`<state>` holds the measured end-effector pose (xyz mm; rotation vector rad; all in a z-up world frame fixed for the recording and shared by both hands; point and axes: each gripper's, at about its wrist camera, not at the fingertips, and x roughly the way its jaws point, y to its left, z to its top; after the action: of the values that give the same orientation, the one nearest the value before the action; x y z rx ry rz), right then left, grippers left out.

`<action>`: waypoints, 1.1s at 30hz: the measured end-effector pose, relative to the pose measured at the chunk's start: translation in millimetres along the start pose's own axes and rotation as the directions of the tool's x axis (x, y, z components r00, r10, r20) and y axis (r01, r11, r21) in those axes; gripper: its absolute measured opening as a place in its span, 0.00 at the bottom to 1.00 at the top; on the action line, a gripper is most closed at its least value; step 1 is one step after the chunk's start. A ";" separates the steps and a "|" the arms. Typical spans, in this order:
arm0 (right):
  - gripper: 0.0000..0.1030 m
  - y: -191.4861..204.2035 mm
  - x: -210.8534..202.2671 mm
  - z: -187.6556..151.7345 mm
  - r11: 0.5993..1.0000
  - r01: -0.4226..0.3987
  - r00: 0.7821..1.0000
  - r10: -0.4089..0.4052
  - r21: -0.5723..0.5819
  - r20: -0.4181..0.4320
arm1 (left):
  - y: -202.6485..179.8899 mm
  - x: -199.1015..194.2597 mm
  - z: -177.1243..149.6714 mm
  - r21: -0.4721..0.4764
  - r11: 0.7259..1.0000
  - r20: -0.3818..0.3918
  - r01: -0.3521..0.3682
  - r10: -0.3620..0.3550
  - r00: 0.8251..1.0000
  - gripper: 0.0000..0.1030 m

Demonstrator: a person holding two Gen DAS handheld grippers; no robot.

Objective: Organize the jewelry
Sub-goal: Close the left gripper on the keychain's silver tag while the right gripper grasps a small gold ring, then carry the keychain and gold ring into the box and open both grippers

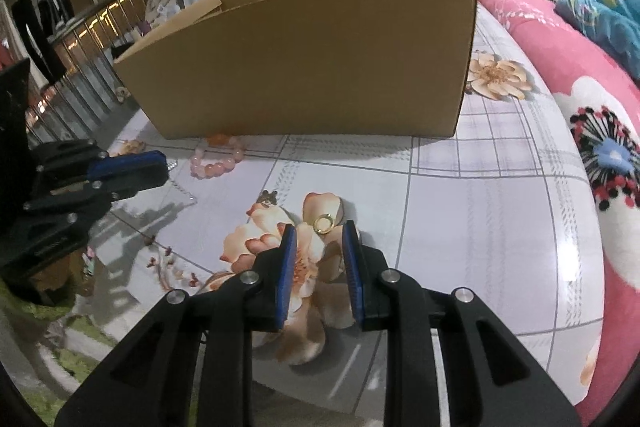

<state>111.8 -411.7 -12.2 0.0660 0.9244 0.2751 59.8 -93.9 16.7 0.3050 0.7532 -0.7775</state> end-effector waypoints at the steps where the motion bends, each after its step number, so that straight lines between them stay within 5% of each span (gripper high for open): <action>1: 0.23 0.9 1.8 0.6 1.000 0.009 1.000 -0.009 -0.015 -0.002 | 0.0 0.0 -0.7 -0.001 1.000 0.001 0.001 -0.001 1.000 0.06; 11: 0.22 6.3 14.2 5.4 0.976 0.007 0.999 -0.015 -0.217 -0.034 | 1.1 4.4 -5.2 -0.007 1.000 -0.011 0.008 -0.008 1.000 0.06; 18: 0.13 7.1 19.0 14.2 0.946 -0.082 0.995 0.058 -0.314 -0.085 | 2.0 8.2 -7.5 -0.008 1.000 -0.017 0.011 -0.011 1.000 0.06; 33: 0.09 0.4 13.0 14.9 0.956 -0.123 0.991 0.107 -0.267 -0.074 | 0.8 7.2 -6.5 0.006 1.000 -0.011 0.008 -0.008 1.000 0.06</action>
<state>131.0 -407.0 -13.3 -0.1424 0.9356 0.5123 60.5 -93.8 7.0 0.3119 0.7631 -0.7861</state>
